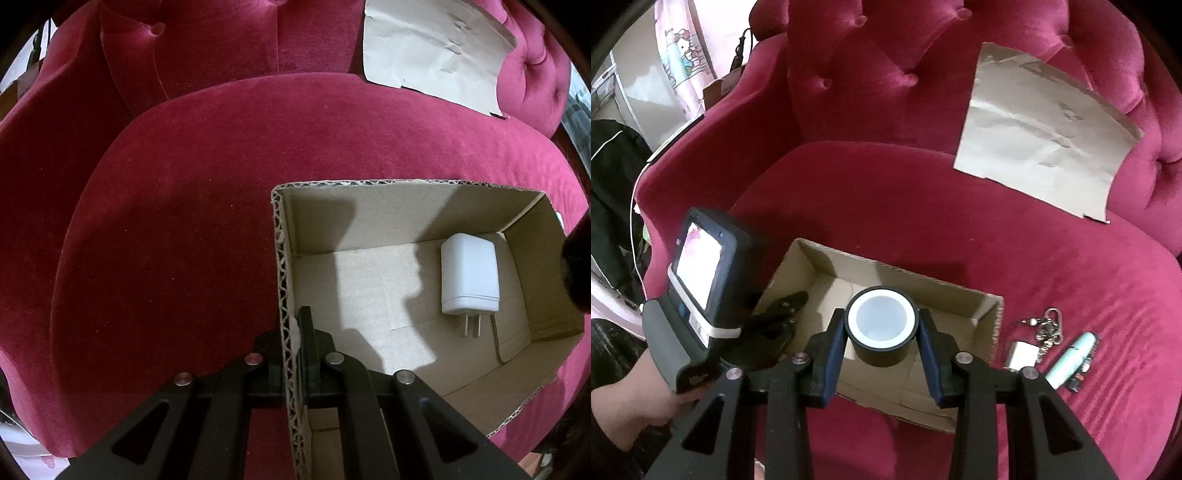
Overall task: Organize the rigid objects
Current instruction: 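Carry the black round object with the right gripper over the box, then lower the black object into the box and open the right gripper, then move the right gripper to the blue tag and close on it, then lift the blue tag with the right gripper and carry it over the box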
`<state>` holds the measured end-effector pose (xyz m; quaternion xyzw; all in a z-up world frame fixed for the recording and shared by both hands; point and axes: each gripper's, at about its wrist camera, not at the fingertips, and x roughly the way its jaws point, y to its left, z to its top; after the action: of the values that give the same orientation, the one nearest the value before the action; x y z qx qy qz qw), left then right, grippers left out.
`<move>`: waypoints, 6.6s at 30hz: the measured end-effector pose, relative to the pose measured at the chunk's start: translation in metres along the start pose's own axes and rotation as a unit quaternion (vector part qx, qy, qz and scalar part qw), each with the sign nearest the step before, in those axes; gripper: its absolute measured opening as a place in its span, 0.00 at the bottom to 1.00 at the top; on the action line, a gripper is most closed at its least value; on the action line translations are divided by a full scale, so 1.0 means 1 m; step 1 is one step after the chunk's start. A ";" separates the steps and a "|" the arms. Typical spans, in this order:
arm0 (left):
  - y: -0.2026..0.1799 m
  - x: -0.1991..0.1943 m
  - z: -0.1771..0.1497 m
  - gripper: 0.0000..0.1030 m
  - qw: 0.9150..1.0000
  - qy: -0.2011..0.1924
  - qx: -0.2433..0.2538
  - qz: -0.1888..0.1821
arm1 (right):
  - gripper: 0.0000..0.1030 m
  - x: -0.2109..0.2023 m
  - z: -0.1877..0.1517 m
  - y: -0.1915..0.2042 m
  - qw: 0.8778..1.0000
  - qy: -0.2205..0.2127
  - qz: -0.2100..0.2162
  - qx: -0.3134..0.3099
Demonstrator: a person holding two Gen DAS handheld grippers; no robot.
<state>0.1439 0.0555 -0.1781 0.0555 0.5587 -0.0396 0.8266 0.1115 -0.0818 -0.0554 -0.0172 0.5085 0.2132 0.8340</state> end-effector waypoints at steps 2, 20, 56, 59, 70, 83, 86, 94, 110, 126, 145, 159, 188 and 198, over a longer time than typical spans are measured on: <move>0.000 0.000 0.001 0.04 1.000 0.000 0.000 0.000 | 0.39 0.004 0.001 0.004 1.000 0.000 0.003 -0.001; 0.000 0.001 0.001 0.04 1.000 0.000 0.000 0.000 | 0.39 0.047 0.003 0.020 1.000 0.018 0.022 0.012; 0.004 -0.001 -0.001 0.04 1.000 -0.003 0.000 -0.001 | 1.00 0.042 0.004 -0.007 0.999 0.006 -0.030 0.024; 0.004 -0.001 -0.002 0.04 1.000 -0.003 0.000 -0.001 | 1.00 0.033 0.002 -0.013 0.999 0.005 -0.035 0.025; 0.005 -0.001 -0.002 0.04 1.000 -0.003 0.000 0.000 | 1.00 0.011 -0.007 -0.060 0.995 0.006 -0.074 0.059; 0.005 -0.001 -0.002 0.04 1.000 -0.003 0.000 0.000 | 1.00 -0.013 -0.043 -0.121 0.987 0.021 -0.112 0.115; 0.005 -0.001 -0.002 0.04 1.000 -0.003 0.000 0.000 | 1.00 -0.013 -0.053 -0.135 0.984 0.028 -0.123 0.129; 0.005 -0.001 -0.002 0.04 1.000 -0.003 0.001 0.001 | 1.00 0.000 -0.081 -0.155 0.978 0.053 -0.140 0.147; 0.005 -0.001 -0.002 0.04 1.000 -0.003 0.002 0.002 | 1.00 0.043 -0.121 -0.168 0.973 0.105 -0.135 0.153; 0.005 0.000 -0.002 0.04 1.000 -0.003 0.002 0.003 | 1.00 0.056 -0.137 -0.166 0.976 0.092 -0.136 0.146; 0.004 0.000 -0.002 0.04 1.000 -0.004 0.002 0.004 | 0.26 0.033 -0.129 -0.177 0.970 0.078 -0.157 0.170; 0.003 -0.001 -0.002 0.04 1.000 -0.005 0.003 0.005 | 0.26 0.018 -0.118 -0.172 0.969 0.072 -0.162 0.169; 0.002 -0.001 -0.003 0.04 1.000 -0.004 0.003 0.005 | 0.26 -0.038 -0.053 -0.122 0.984 -0.008 -0.136 0.112; 0.002 -0.001 -0.002 0.04 1.000 -0.005 0.003 0.005 | 0.26 -0.043 -0.030 -0.091 0.990 -0.026 -0.110 0.081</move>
<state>0.1416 0.0583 -0.1778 0.0609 0.5545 -0.0377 0.8291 0.1029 -0.1861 -0.0503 -0.0003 0.4975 0.0789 0.8639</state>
